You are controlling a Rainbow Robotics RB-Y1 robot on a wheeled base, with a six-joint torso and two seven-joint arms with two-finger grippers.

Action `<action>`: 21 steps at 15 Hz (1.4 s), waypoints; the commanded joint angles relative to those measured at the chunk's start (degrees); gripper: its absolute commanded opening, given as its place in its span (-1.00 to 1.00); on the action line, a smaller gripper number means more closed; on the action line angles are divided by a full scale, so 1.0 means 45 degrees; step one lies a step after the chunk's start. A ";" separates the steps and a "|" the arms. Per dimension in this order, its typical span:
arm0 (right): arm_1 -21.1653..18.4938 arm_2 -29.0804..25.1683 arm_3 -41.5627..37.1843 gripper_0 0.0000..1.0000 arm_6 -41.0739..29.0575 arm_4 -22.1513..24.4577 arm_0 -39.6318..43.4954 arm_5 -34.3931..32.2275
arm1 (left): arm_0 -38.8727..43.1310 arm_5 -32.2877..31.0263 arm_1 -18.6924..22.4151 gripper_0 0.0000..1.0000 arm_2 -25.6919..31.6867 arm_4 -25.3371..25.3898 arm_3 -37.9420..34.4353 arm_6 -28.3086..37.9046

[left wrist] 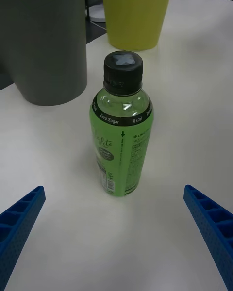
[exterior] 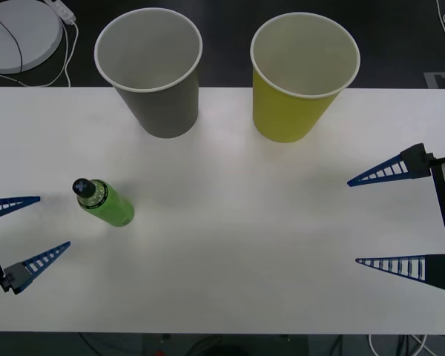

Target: Put the can into the green bin and the plastic bottle into the gray bin

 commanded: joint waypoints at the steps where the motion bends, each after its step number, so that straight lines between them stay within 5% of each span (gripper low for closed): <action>1: 0.0000 0.0000 0.0000 1.00 0.0000 -0.0001 0.0000 0.0000 | -0.0311 0.0004 -0.0489 1.00 0.0001 -0.0581 0.0012 0.0092; 21: 0.0000 0.0000 0.0000 1.00 0.0000 -0.0001 0.0000 0.0000 | -0.2127 0.2758 -0.0626 1.00 -0.2909 -0.0718 0.0032 0.0171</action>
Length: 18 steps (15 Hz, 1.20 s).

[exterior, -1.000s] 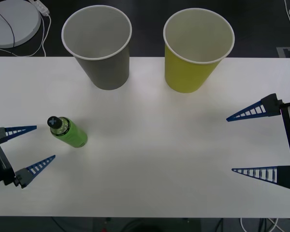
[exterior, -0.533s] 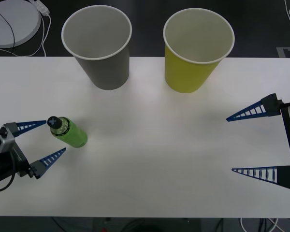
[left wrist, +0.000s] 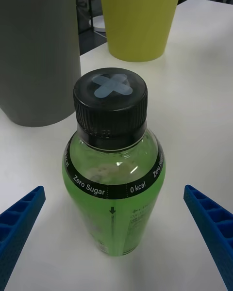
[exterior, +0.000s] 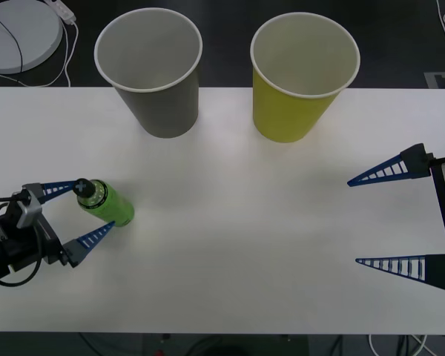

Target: Put the can into the green bin and the plastic bottle into the gray bin

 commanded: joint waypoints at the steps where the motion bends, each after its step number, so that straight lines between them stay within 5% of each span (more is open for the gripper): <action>1: 0.0000 0.0000 0.0000 1.00 0.0000 0.0000 0.0000 0.0000 | -0.0180 0.0330 0.0001 1.00 -0.0260 -0.0001 -0.0001 0.0054; 18: 0.0000 0.0000 0.0000 1.00 0.0000 0.0000 0.0000 0.0000 | -0.1078 0.1697 -0.0175 1.00 -0.1510 0.0135 -0.0001 0.0191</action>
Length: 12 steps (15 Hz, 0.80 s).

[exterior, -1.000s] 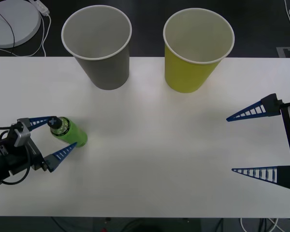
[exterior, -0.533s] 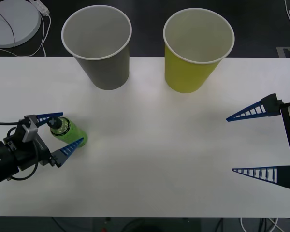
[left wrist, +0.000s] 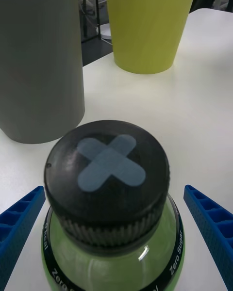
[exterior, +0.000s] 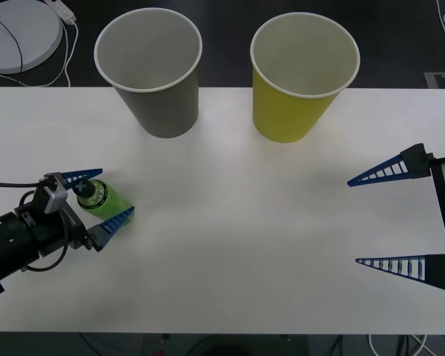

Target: Put the can into the green bin and the plastic bottle into the gray bin

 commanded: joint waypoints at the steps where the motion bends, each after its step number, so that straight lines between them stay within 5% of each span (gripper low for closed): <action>1: 0.0000 0.0000 0.0000 1.00 0.0000 0.0000 0.0000 0.0000 | 0.0017 -0.0005 -0.0093 1.00 0.0017 -0.0008 0.0000 -0.0003; 2: 0.0000 0.0000 0.0000 1.00 0.0000 0.0000 0.0000 0.0000 | 0.0017 -0.0005 -0.0132 0.13 0.0017 -0.0008 0.0000 -0.0042; 3: 0.0000 0.0000 0.0000 1.00 0.0000 0.0000 0.0000 0.0000 | 0.0017 -0.0005 -0.0132 -1.00 -0.0002 -0.0008 0.0000 -0.0042; 12: 0.0000 0.0000 0.0000 1.00 0.0000 0.0000 0.0000 0.0000 | 0.0017 -0.0005 -0.0152 -1.00 -0.0002 -0.0027 0.0000 -0.0022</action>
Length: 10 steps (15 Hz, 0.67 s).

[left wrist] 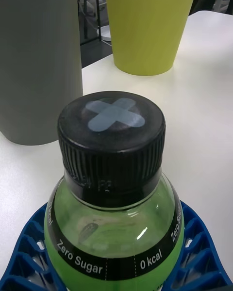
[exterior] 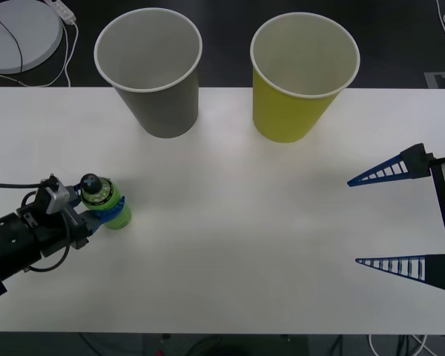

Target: Put the can into the green bin and the plastic bottle into the gray bin

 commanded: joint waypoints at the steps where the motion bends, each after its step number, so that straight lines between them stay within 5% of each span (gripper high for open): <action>1: 0.0000 0.0000 0.0000 1.00 0.0000 0.0000 0.0000 0.0000 | 0.0003 -0.0005 0.0000 -1.00 0.0000 0.0003 0.0000 0.0021; 10: 0.0000 0.0000 0.0000 1.00 0.0000 0.0000 0.0000 0.0000 | 0.0003 0.0014 0.0176 -1.00 0.0039 0.0120 -0.0175 0.0294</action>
